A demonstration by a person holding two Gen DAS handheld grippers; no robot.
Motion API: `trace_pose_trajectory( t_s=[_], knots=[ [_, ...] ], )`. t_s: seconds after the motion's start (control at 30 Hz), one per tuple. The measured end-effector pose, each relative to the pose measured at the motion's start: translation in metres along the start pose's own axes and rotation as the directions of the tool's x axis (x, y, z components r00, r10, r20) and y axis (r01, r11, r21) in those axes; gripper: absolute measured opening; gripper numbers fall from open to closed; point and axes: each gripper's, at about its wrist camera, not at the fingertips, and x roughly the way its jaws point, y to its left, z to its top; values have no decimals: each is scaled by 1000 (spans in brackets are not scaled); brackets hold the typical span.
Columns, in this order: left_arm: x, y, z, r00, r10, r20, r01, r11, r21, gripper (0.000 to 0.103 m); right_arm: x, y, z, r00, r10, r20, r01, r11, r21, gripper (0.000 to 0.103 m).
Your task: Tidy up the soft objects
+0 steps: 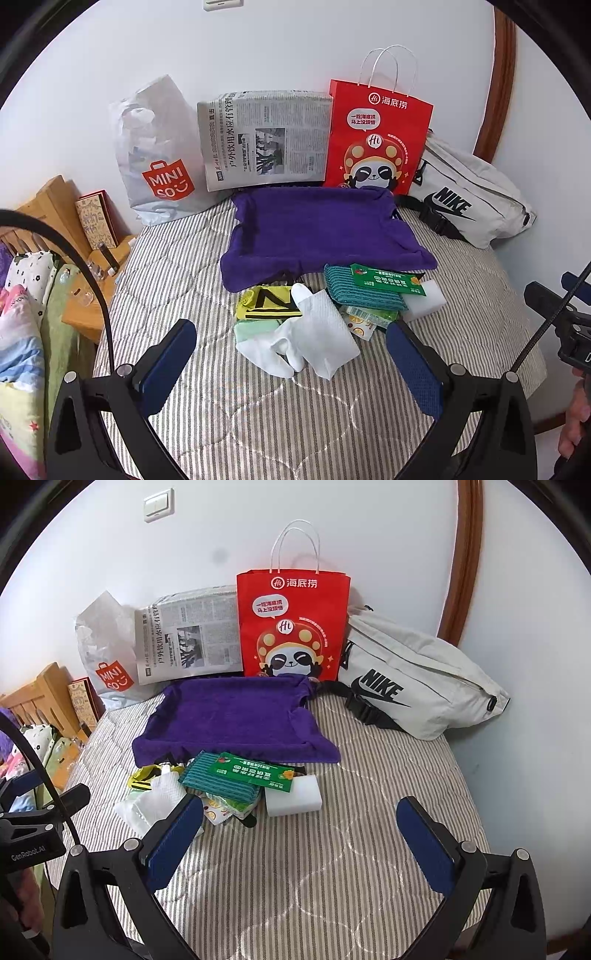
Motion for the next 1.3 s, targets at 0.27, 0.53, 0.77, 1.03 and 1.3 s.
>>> trace_pose_trajectory(
  t_s=[0.27,0.53,0.77,1.03,1.3],
  knots=[
    [1,-1,-2,1000,-2,-1,2,1000,4,103,2,2,0,1000,-2,-11,2,1000,2,103],
    [0,-2,-3,1000,-1,0,1,1000,5,103,2,1,-1,1000,-1,-9,1,1000,2,103],
    [1,-4,-2,1000,-8,-1,8,1000,5,103,3,-1,-1,1000,2,-11,-2,1000,1,103],
    [1,-5,-2,1000,-9,1,9,1000,4,103,3,-1,0,1000,12,-8,-11,1000,7,103],
    [4,-3,4,1000,-10,4,10,1000,11,103,10,-4,-1,999,30,-17,-30,999,23,103]
  ],
)
